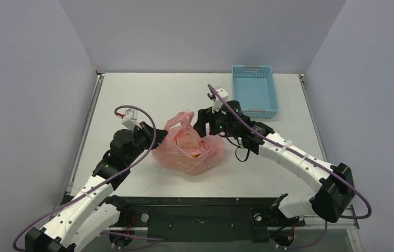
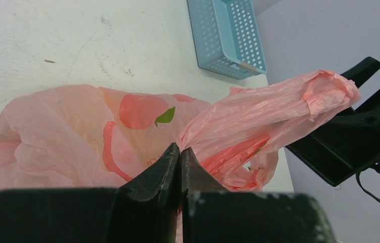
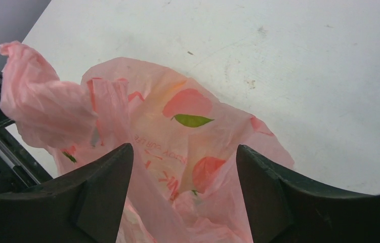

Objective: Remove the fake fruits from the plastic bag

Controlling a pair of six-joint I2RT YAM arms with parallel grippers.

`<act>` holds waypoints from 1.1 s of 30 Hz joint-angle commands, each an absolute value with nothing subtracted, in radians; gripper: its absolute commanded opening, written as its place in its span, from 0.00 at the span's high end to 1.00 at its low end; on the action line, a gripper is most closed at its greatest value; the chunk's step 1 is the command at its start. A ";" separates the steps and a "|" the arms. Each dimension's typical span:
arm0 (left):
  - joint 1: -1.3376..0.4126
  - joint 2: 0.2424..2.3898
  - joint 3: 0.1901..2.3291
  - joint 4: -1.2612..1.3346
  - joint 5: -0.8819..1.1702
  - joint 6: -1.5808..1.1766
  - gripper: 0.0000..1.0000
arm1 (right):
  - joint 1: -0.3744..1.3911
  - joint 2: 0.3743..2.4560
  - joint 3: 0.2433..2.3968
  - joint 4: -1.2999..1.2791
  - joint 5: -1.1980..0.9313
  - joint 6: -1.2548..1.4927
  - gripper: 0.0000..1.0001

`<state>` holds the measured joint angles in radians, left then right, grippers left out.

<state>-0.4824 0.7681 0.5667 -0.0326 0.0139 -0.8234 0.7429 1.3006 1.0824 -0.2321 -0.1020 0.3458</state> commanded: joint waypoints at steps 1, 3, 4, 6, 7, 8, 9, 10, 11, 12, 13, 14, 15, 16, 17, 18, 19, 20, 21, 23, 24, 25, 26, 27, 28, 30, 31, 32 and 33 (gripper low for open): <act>-0.475 0.762 0.571 -0.015 0.041 -0.807 1.00 | 0.826 1.392 1.208 -0.285 -0.119 0.309 0.30; -0.473 0.755 0.574 -0.037 0.040 -0.805 1.00 | 0.855 1.417 1.221 -0.273 -0.119 0.316 0.33; -0.473 0.753 0.576 -0.042 0.039 -0.802 1.00 | 0.864 1.424 1.223 -0.272 -0.116 0.323 0.38; -0.471 0.746 0.579 -0.058 0.036 -0.798 1.00 | 0.868 1.429 1.210 -0.266 -0.095 0.339 0.42; -0.470 0.740 0.579 -0.065 0.036 -0.798 1.00 | 0.869 1.414 1.195 -0.250 -0.088 0.343 0.42; -0.470 0.738 0.578 -0.070 0.034 -0.797 1.00 | 0.868 1.404 1.184 -0.240 -0.076 0.347 0.40; -0.470 0.733 0.575 -0.072 0.034 -0.797 1.00 | 0.865 1.378 1.166 -0.223 -0.074 0.349 0.39; -0.469 0.731 0.574 -0.075 0.033 -0.799 1.00 | 0.863 1.365 1.161 -0.217 -0.076 0.349 0.36; -0.469 0.728 0.571 -0.076 0.032 -0.799 1.00 | 0.862 1.341 1.154 -0.212 -0.078 0.342 0.35; -0.467 0.728 0.569 -0.075 0.029 -0.802 1.00 | 0.860 1.329 1.154 -0.212 -0.090 0.337 0.32; -0.468 0.727 0.567 -0.075 0.029 -0.802 1.00 | 0.861 1.313 1.154 -0.212 -0.099 0.324 0.31; -0.468 0.727 0.567 -0.075 0.029 -0.803 1.00 | 0.861 1.308 1.156 -0.213 -0.124 0.314 0.29; -0.468 0.730 0.567 -0.075 0.029 -0.803 1.00 | 0.861 1.308 1.161 -0.220 -0.144 0.289 0.29; -0.467 0.732 0.567 -0.076 0.030 -0.802 1.00 | 0.861 1.316 1.168 -0.230 -0.147 0.275 0.29; -0.467 0.733 0.569 -0.077 0.032 -0.801 1.00 | 0.861 1.323 1.173 -0.239 -0.141 0.255 0.29; -0.466 0.733 0.568 -0.078 0.034 -0.801 1.00 | 0.861 1.343 1.186 -0.253 -0.136 0.249 0.29; -0.466 0.733 0.568 -0.078 0.036 -0.802 1.00 | 0.861 1.352 1.192 -0.258 -0.134 0.242 0.30; -0.466 0.731 0.568 -0.079 0.037 -0.802 1.00 | 0.861 1.374 1.202 -0.259 -0.136 0.240 0.31; -0.465 0.729 0.568 -0.079 0.038 -0.804 1.00 | 0.861 1.384 1.208 -0.258 -0.146 0.241 0.33; -0.465 0.724 0.568 -0.084 0.037 -0.806 1.00 | 0.866 1.416 1.221 -0.255 -0.166 0.248 0.38; -0.465 0.722 0.568 -0.090 0.037 -0.805 1.00 | 0.868 1.434 1.225 -0.246 -0.171 0.255 0.40; -0.464 0.721 0.569 -0.096 0.038 -0.805 1.00 | 0.868 1.440 1.224 -0.239 -0.172 0.260 0.46; -0.463 0.719 0.572 -0.099 0.039 -0.804 1.00 | 0.869 1.448 1.218 -0.225 -0.167 0.273 0.50; -0.463 0.718 0.574 -0.108 0.043 -0.799 1.00 | 0.870 1.449 1.214 -0.218 -0.149 0.279 0.66; -0.462 0.715 0.581 -0.114 0.045 -0.796 0.97 | 0.869 1.446 1.204 -0.207 -0.137 0.293 0.76; -0.460 0.708 0.598 -0.136 0.053 -0.771 0.89 | 0.870 1.430 1.183 -0.192 -0.095 0.312 0.99; -0.460 0.705 0.604 -0.156 0.059 -0.749 0.85 | 0.869 1.424 1.174 -0.186 -0.082 0.316 1.00; -0.460 0.699 0.620 -0.166 0.063 -0.735 0.75 | 0.867 1.406 1.155 -0.167 -0.085 0.321 1.00; -0.460 0.695 0.628 -0.185 0.072 -0.703 0.69 | 0.868 1.397 1.146 -0.148 -0.091 0.323 1.00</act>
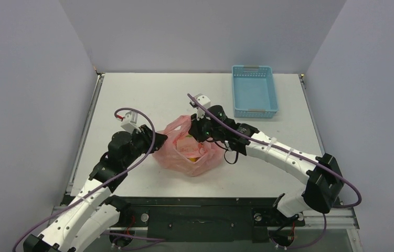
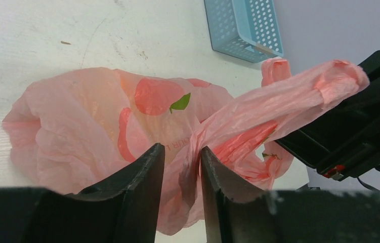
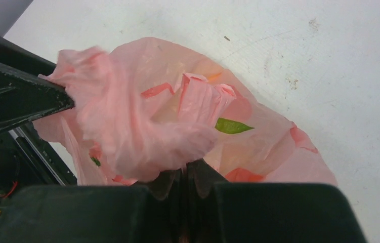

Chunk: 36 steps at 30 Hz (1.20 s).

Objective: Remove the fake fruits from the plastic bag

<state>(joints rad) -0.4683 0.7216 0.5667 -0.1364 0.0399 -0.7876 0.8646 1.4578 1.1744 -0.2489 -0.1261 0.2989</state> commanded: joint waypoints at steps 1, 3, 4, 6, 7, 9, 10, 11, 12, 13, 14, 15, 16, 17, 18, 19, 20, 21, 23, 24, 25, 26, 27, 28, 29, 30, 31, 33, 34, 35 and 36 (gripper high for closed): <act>-0.460 0.690 0.648 -0.195 0.077 -0.687 0.53 | 0.868 1.380 1.128 -0.141 -0.103 0.326 1.00; -0.459 0.685 0.684 -0.222 0.110 -0.631 0.30 | 0.867 1.357 1.106 -0.120 -0.116 0.332 1.00; -0.460 0.691 0.698 -0.236 0.119 -0.593 0.23 | 0.868 1.347 1.095 -0.109 -0.118 0.335 1.00; -0.460 0.718 0.745 -0.259 0.159 -0.533 0.11 | 0.866 1.336 1.087 -0.100 -0.123 0.344 1.00; -0.460 0.733 0.785 -0.268 0.184 -0.511 0.10 | 0.862 1.336 1.086 -0.098 -0.132 0.350 1.00; -0.463 0.793 0.852 -0.296 0.226 -0.458 0.09 | 0.861 1.336 1.088 -0.093 -0.150 0.359 1.00; -0.465 0.843 0.899 -0.316 0.240 -0.425 0.09 | 0.861 1.336 1.088 -0.091 -0.155 0.365 1.00; -0.475 0.872 0.923 -0.327 0.263 -0.409 0.10 | 0.859 1.337 1.088 -0.089 -0.163 0.367 1.00; -0.485 0.923 0.973 -0.358 0.268 -0.368 0.11 | 0.856 1.336 1.086 -0.084 -0.166 0.373 1.00; -0.515 0.951 0.997 -0.399 0.255 -0.322 0.11 | 0.855 1.335 1.086 -0.081 -0.174 0.377 1.00; -0.534 0.998 1.045 -0.418 0.242 -0.295 0.11 | 0.849 1.334 1.083 -0.075 -0.180 0.385 1.00; -0.575 1.021 1.065 -0.449 0.204 -0.243 0.11 | 0.848 1.333 1.081 -0.071 -0.191 0.389 1.00; -0.594 1.062 1.094 -0.461 0.187 -0.219 0.11 | 0.844 1.328 1.075 -0.062 -0.199 0.397 1.00; -0.624 1.080 1.105 -0.477 0.164 -0.177 0.11 | 0.843 1.327 1.071 -0.057 -0.203 0.400 1.00; -0.632 1.114 1.120 -0.481 0.159 -0.164 0.11 | 0.841 1.323 1.064 -0.049 -0.207 0.406 1.00; -0.641 1.128 1.125 -0.481 0.158 -0.148 0.11 | 0.840 1.323 1.061 -0.046 -0.210 0.409 1.00; -0.643 1.156 1.132 -0.478 0.160 -0.145 0.12 | 0.839 1.321 1.056 -0.039 -0.214 0.414 1.00; -0.645 1.168 1.134 -0.468 0.168 -0.145 0.13 | 0.838 1.321 1.052 -0.035 -0.218 0.416 1.00; -0.650 1.194 1.138 -0.443 0.188 -0.159 0.17 | 0.837 1.319 1.046 -0.032 -0.222 0.421 1.00; -0.651 1.202 1.134 -0.433 0.193 -0.168 0.26 | 0.838 1.317 1.044 -0.030 -0.223 0.424 1.00; -0.652 1.203 1.132 -0.417 0.184 -0.188 0.54 | 0.838 1.315 1.039 -0.028 -0.221 0.425 1.00; -0.653 1.200 1.128 -0.410 0.129 -0.200 0.67 | 0.836 1.310 1.037 -0.026 -0.215 0.428 1.00; -0.653 1.189 1.125 -0.405 0.093 -0.227 0.80 | 0.835 1.303 1.031 -0.025 -0.209 0.430 1.00; -0.651 1.179 1.118 -0.403 0.010 -0.237 0.83 | 0.834 1.299 1.027 -0.025 -0.190 0.433 1.00; -0.652 1.151 1.115 -0.399 -0.030 -0.254 0.87 | 0.834 1.289 1.020 -0.024 -0.174 0.437 1.00; -0.651 1.134 1.104 -0.395 -0.124 -0.264 0.88 | 0.830 1.282 1.017 -0.023 -0.142 0.446 1.00; -0.652 1.096 1.091 -0.386 -0.172 -0.287 0.93 | 0.823 1.272 1.010 -0.020 -0.122 0.453 1.00; -0.647 1.042 1.073 -0.367 -0.315 -0.327 1.00 | 0.800 1.263 1.006 -0.013 -0.064 0.503 1.00; -0.633 1.029 1.069 -0.361 -0.395 -0.337 1.00 | 0.789 1.264 1.008 -0.010 -0.042 0.517 1.00; -0.623 1.015 1.070 -0.351 -0.422 -0.354 1.00 | 0.758 1.276 1.021 -0.010 -0.037 0.548 1.00; -0.598 1.014 1.075 -0.350 -0.471 -0.376 1.00 | 0.742 1.285 1.034 -0.009 -0.035 0.563 1.00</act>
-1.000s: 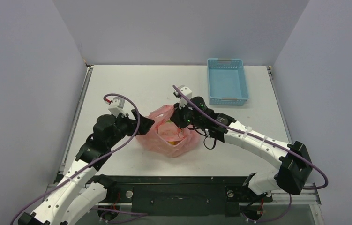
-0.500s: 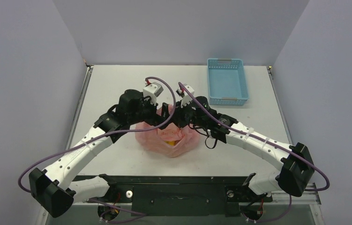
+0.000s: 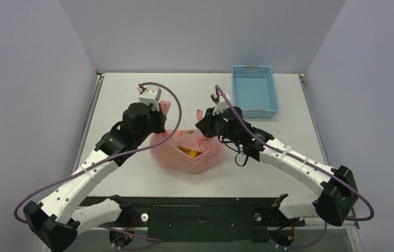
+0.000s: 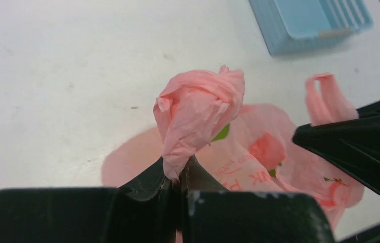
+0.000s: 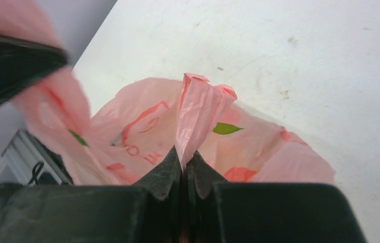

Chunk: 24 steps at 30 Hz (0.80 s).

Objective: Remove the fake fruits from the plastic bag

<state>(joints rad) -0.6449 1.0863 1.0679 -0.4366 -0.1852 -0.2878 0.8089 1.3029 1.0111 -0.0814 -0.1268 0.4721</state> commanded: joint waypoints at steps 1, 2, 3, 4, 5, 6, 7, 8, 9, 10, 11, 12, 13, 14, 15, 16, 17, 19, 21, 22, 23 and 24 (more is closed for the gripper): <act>-0.584 1.020 1.092 -0.352 -0.492 -0.390 1.00 | 0.706 1.308 1.067 -0.008 -0.034 0.592 1.00; -0.545 1.028 1.104 -0.349 -0.517 -0.420 1.00 | 0.690 1.321 1.089 -0.008 -0.034 0.603 1.00; -0.519 1.046 1.127 -0.346 -0.519 -0.434 1.00 | 0.657 1.350 1.133 -0.009 -0.033 0.624 1.00; -0.471 1.057 1.144 -0.341 -0.518 -0.467 1.00 | 0.640 1.365 1.160 -0.009 -0.029 0.634 1.00; -0.445 1.085 1.183 -0.337 -0.512 -0.482 1.00 | 0.610 1.396 1.216 -0.009 -0.028 0.653 1.00; -0.395 1.099 1.207 -0.332 -0.489 -0.503 1.00 | 0.597 1.412 1.244 -0.009 -0.029 0.661 1.00; -0.372 1.132 1.269 -0.331 -0.475 -0.512 1.00 | 0.574 1.450 1.313 -0.009 -0.037 0.670 1.00; -0.327 1.150 1.305 -0.342 -0.442 -0.529 1.00 | 0.562 1.474 1.405 -0.031 -0.045 0.671 1.00; -0.307 1.183 1.384 -0.347 -0.421 -0.537 1.00 | 0.542 1.517 1.455 -0.048 -0.066 0.672 1.00; -0.274 1.197 1.420 -0.351 -0.371 -0.543 1.00 | 0.533 1.541 1.560 -0.086 -0.076 0.673 1.00; -0.256 1.220 1.488 -0.348 -0.328 -0.543 1.00 | 0.519 1.584 1.608 -0.102 -0.091 0.670 1.00; -0.250 1.227 1.515 -0.337 -0.308 -0.536 1.00 | 0.516 1.601 1.695 -0.127 -0.095 0.667 1.00; -0.245 1.235 1.560 -0.332 -0.277 -0.533 1.00 | 0.511 1.632 1.734 -0.136 -0.106 0.658 1.00; -0.245 1.235 1.576 -0.320 -0.263 -0.526 1.00 | 0.510 1.646 1.803 -0.149 -0.113 0.655 1.00; -0.244 1.225 1.585 -0.314 -0.234 -0.523 1.00 | 0.507 1.667 1.827 -0.152 -0.132 0.651 1.00; -0.244 1.204 1.567 -0.295 -0.218 -0.516 1.00 | 0.505 1.680 1.856 -0.153 -0.140 0.650 1.00; -0.244 1.192 1.548 -0.286 -0.184 -0.514 1.00 | 0.505 1.684 1.861 -0.152 -0.156 0.650 1.00; -0.244 1.145 1.472 -0.266 -0.134 -0.514 1.00 | 0.506 1.684 1.841 -0.138 -0.178 0.650 1.00; -0.244 1.099 1.381 -0.264 -0.084 -0.527 1.00 | 0.509 1.676 1.790 -0.135 -0.200 0.647 1.00; -0.244 1.069 1.308 -0.268 -0.066 -0.547 1.00 | 0.511 1.669 1.744 -0.140 -0.205 0.643 1.00; -0.244 1.053 1.273 -0.269 -0.032 -0.561 1.00 | 0.512 1.663 1.720 -0.145 -0.210 0.642 1.00; -0.244 1.023 1.199 -0.276 -0.017 -0.596 1.00 | 0.516 1.649 1.659 -0.152 -0.219 0.641 0.98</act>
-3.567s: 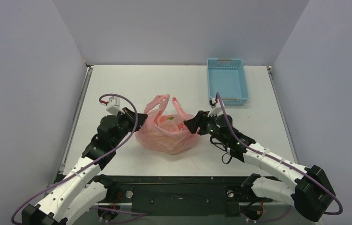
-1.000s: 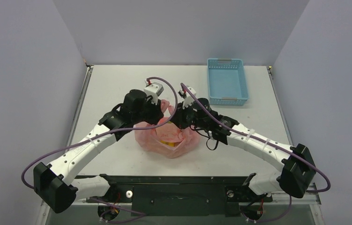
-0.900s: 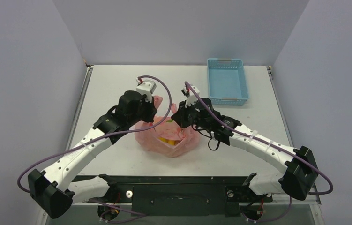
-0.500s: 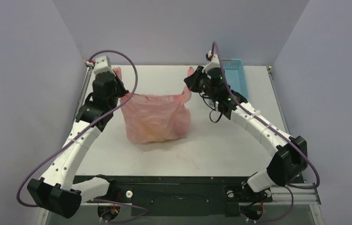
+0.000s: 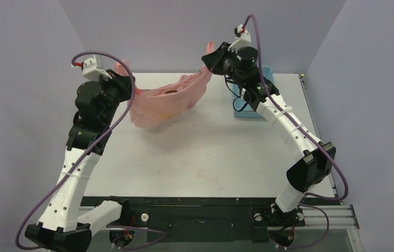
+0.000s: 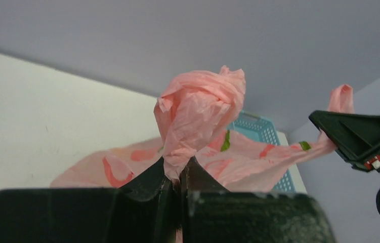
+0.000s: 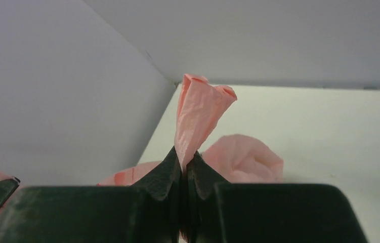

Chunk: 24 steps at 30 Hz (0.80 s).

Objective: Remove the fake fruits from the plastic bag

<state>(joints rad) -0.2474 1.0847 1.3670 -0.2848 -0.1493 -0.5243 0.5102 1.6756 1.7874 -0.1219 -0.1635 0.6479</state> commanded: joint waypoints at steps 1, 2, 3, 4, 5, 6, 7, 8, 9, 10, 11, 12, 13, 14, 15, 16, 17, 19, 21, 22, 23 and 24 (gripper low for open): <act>-0.244 1.007 1.161 -0.280 0.011 -0.636 1.00 | 0.519 1.639 1.588 -0.152 -0.226 0.640 0.95; -0.245 0.971 1.088 -0.276 0.031 -0.654 1.00 | 0.529 1.614 1.555 -0.150 -0.232 0.625 0.92; -0.245 0.954 1.047 -0.256 0.072 -0.688 1.00 | 0.536 1.600 1.482 -0.152 -0.226 0.615 0.87; -0.245 0.917 0.968 -0.246 0.093 -0.705 1.00 | 0.547 1.569 1.447 -0.153 -0.205 0.600 0.83; -0.245 0.899 0.931 -0.228 0.128 -0.739 1.00 | 0.551 1.555 1.376 -0.154 -0.199 0.596 0.75; -0.245 0.859 0.862 -0.223 0.141 -0.754 1.00 | 0.556 1.530 1.344 -0.154 -0.192 0.591 0.72; -0.245 0.842 0.832 -0.218 0.160 -0.789 1.00 | 0.556 1.517 1.289 -0.160 -0.190 0.589 0.66; -0.247 0.804 0.775 -0.212 0.183 -0.807 1.00 | 0.556 1.496 1.267 -0.164 -0.183 0.586 0.64; -0.247 0.786 0.751 -0.193 0.198 -0.841 1.00 | 0.557 1.485 1.229 -0.178 -0.176 0.585 0.58; -0.248 0.754 0.709 -0.183 0.223 -0.854 1.00 | 0.558 1.462 1.213 -0.185 -0.158 0.585 0.55; -0.247 0.741 0.687 -0.180 0.230 -0.868 1.00 | 0.560 1.450 1.185 -0.197 -0.153 0.585 0.52; -0.247 0.721 0.684 -0.188 0.231 -0.869 1.00 | 0.562 1.425 1.174 -0.202 -0.141 0.588 0.50; -0.247 0.714 0.695 -0.215 0.229 -0.856 1.00 | 0.567 1.412 1.156 -0.213 -0.132 0.591 0.46; -0.247 0.705 0.703 -0.231 0.224 -0.846 1.00 | 0.570 1.385 1.148 -0.219 -0.121 0.592 0.42; -0.247 0.702 0.721 -0.262 0.223 -0.823 1.00 | 0.575 1.360 1.143 -0.234 -0.114 0.593 0.41; -0.247 0.702 0.729 -0.275 0.222 -0.813 1.00 | 0.578 1.349 1.143 -0.244 -0.097 0.593 0.38; -0.248 0.705 0.740 -0.293 0.224 -0.799 1.00 | 0.584 1.325 1.148 -0.265 -0.087 0.592 0.37; -0.248 0.709 0.740 -0.297 0.241 -0.795 1.00 | 0.590 1.296 1.165 -0.302 -0.049 0.590 0.34; -0.247 0.706 0.726 -0.289 0.251 -0.802 1.00 | 0.601 1.266 1.188 -0.345 -0.014 0.585 0.32; -0.247 0.702 0.721 -0.286 0.247 -0.808 1.00 | 0.605 1.256 1.201 -0.357 0.005 0.583 0.31; -0.247 0.691 0.707 -0.281 0.243 -0.811 1.00 | 0.618 1.232 1.203 -0.379 0.044 0.581 0.30; -0.247 0.684 0.695 -0.274 0.231 -0.818 1.00 | 0.626 1.218 1.199 -0.384 0.060 0.581 0.29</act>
